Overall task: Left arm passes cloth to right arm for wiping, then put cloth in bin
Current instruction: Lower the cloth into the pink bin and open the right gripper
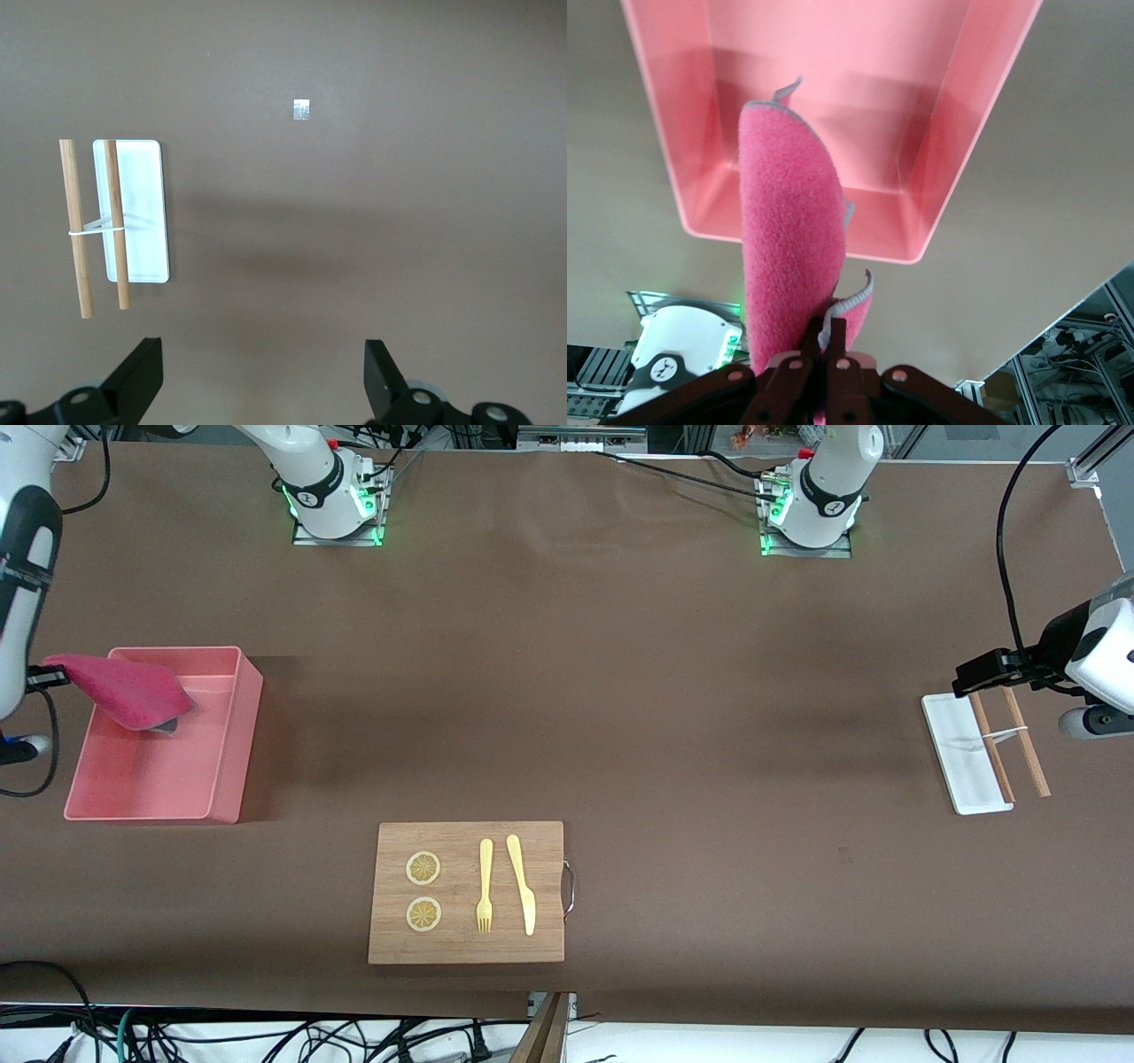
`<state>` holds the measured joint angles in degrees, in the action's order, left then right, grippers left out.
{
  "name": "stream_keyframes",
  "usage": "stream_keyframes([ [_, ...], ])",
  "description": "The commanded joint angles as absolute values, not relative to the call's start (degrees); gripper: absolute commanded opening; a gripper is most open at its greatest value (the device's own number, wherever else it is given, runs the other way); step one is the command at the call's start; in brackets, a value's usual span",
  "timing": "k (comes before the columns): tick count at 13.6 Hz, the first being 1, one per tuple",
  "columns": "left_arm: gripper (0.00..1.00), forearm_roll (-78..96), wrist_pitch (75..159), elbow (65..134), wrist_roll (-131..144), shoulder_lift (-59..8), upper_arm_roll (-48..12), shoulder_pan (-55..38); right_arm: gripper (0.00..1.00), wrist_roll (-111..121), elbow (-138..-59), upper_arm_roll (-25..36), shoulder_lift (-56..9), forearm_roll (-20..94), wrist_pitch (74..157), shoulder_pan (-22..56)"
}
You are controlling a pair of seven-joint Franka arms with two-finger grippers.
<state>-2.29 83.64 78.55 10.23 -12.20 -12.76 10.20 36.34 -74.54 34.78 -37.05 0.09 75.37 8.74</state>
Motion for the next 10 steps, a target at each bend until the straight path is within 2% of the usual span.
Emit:
stream_keyframes([
  [1,1.00,-1.49,83.50,78.13,9.40,-12.22,-12.66,10.20,0.00,37.44,-76.02,34.72,-39.01,1.74,77.77,8.79],
  [7,1.00,-1.49,83.50,78.13,9.40,-12.22,-12.66,10.28,0.00,36.65,-83.05,32.88,-42.36,6.76,87.96,8.61],
  [10,1.00,-1.49,83.50,78.13,9.40,-12.22,-12.66,10.28,0.00,36.56,-83.41,32.25,-44.81,9.56,88.94,8.35],
])
